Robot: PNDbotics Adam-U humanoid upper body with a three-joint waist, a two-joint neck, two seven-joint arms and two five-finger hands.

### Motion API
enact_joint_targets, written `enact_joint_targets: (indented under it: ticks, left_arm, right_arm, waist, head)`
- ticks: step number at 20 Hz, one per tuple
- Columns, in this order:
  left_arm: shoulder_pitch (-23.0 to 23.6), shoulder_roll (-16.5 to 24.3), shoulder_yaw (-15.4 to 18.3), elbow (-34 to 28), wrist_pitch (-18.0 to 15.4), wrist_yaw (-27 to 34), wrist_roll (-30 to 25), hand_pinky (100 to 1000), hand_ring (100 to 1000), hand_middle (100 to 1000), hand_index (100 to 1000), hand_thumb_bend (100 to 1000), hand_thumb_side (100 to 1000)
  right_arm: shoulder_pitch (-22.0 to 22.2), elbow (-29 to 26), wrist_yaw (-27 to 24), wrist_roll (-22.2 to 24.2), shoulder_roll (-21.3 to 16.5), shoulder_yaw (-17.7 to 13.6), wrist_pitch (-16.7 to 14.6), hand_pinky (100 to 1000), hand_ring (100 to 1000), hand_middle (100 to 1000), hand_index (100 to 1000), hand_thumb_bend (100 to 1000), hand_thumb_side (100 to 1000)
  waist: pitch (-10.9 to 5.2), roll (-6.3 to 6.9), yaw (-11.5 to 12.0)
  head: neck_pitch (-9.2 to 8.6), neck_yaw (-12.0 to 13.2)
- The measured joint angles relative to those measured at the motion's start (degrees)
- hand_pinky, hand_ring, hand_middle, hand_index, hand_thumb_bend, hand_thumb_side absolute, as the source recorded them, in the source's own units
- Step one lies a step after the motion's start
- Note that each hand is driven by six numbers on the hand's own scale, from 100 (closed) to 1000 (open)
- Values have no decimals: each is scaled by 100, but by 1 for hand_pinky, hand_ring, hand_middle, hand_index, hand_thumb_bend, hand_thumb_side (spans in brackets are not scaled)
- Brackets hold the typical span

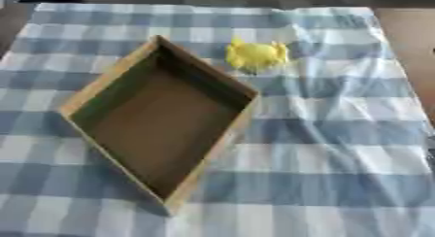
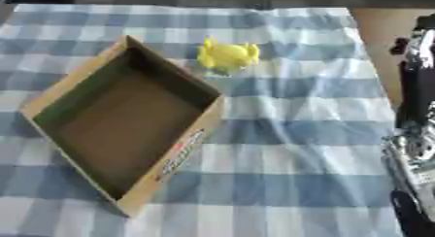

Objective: Pick up objects on the table and place them in the box.

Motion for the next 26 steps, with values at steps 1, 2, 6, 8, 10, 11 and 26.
enact_joint_targets:
  ticks: [1, 2, 6, 8, 10, 11, 26]
  left_arm:
    - [0, 0, 0, 0, 0, 0, 0, 599, 548, 525, 887, 100, 786]
    - [0, 0, 0, 0, 1, 0, -1, 599, 548, 525, 887, 100, 786]
    - [0, 0, 0, 0, 1, 0, -1, 599, 548, 525, 887, 100, 788]
    - [0, 0, 0, 0, 2, 0, -2, 599, 548, 525, 887, 100, 788]
    - [0, 0, -1, 0, 2, 0, -3, 599, 548, 525, 887, 100, 789]
    - [0, 0, -1, 0, 3, 0, -3, 599, 548, 525, 887, 100, 789]
    - [20, 0, -31, 0, 25, 0, -30, 599, 549, 526, 888, 100, 794]
  right_arm:
    - [0, 0, 0, 2, 0, 0, -10, 632, 415, 378, 608, 100, 457]
    - [0, 0, 0, 5, 0, 0, -21, 632, 415, 378, 608, 100, 458]
    - [0, 0, 3, 26, -15, 1, -60, 635, 420, 384, 620, 100, 472]
    - [0, 0, 7, 49, -75, 3, -83, 636, 424, 389, 628, 100, 486]
    - [-2, 0, 28, 81, -162, 17, -104, 639, 431, 397, 639, 100, 501]
    - [-11, 0, 59, 102, -215, 33, -109, 639, 432, 397, 640, 100, 502]
    - [-869, 0, 689, 789, -1641, 296, 530, 667, 487, 447, 696, 153, 630]
  waist:
    - [0, 0, 0]
    - [1, 0, 0]
    - [8, -1, 1]
    - [22, -1, 5]
    - [38, -5, 17]
    - [39, -8, 28]
    - [80, -28, 106]
  head:
    - [0, 0]
    - [0, -3]
    - [0, -47]
    - [0, -88]
    - [-1, -143]
    - [-2, -173]
    - [-95, -495]
